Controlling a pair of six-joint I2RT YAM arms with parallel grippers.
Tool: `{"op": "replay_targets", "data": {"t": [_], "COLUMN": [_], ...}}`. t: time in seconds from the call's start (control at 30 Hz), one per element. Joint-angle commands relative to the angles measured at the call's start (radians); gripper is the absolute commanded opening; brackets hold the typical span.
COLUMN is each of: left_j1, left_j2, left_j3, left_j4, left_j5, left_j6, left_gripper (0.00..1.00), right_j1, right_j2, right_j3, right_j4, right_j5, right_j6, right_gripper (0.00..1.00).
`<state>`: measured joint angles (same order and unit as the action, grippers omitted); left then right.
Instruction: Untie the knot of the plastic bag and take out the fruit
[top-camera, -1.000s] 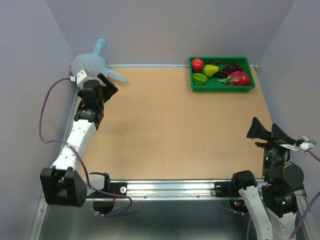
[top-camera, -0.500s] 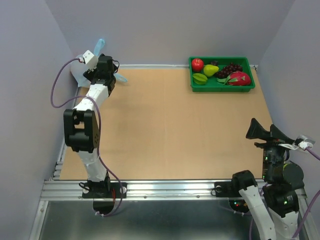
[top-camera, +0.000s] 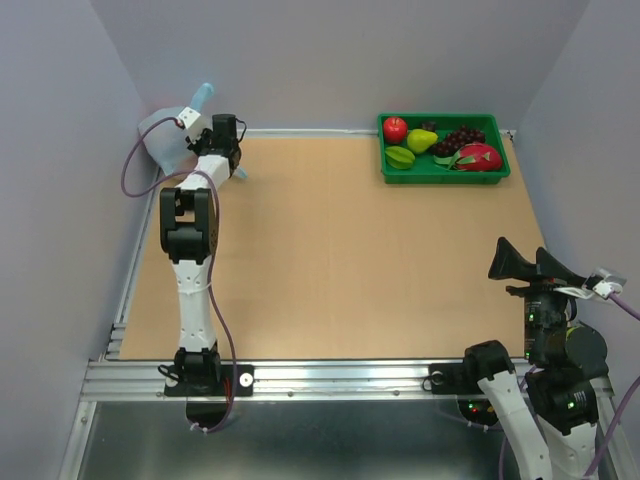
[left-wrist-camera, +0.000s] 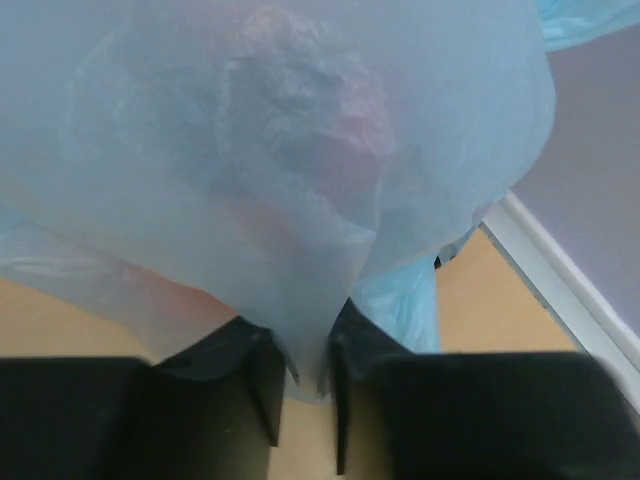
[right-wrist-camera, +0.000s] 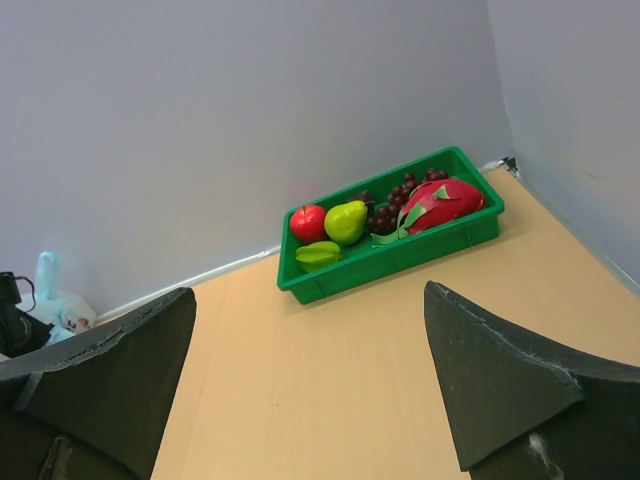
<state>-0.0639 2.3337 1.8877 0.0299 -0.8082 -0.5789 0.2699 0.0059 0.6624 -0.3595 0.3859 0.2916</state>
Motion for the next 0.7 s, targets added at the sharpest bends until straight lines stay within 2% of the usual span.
{"op": "replay_targets", "data": {"t": [0.0,0.03,0.2,0.4,0.47,0.57,0.67], "left_j1": [0.010,0.009,-0.043,-0.204,-0.281,-0.355,-0.433], "left_j2": [-0.075,-0.088,-0.227,-0.446,-0.503,-0.615,-0.724], "left_j3": [0.027,0.015,-0.093,-0.222,-0.278,-0.344,-0.423], "left_j4": [0.008,0.014,0.083,0.090,0.050,-0.052,-0.126], "left_j5": [-0.065,-0.062,-0.060,-0.055,-0.052,0.003,0.203], "left_j6": [0.031,0.043,0.184,0.327,0.321,0.231,0.116], "left_gripper": [0.03,0.00,0.00,0.00,0.00,0.00,0.00], "right_j1": [0.011,0.011,0.011,0.012,0.012,0.012,0.011], "right_j2": [-0.024,-0.026,-0.026,-0.024,-0.024,-0.023,-0.014], "right_j3": [-0.012,-0.012,-0.010,-0.006,-0.004,0.000,0.009], "right_j4": [0.011,0.013,0.014,0.022,0.030,0.037,0.042], "right_j5": [-0.012,-0.010,-0.019,-0.019,-0.038,-0.061,-0.082], "right_j6": [-0.012,-0.011,-0.009,-0.008,-0.023,-0.032,-0.052], "right_gripper": [1.00,1.00,1.00,1.00,1.00,1.00,1.00]}}
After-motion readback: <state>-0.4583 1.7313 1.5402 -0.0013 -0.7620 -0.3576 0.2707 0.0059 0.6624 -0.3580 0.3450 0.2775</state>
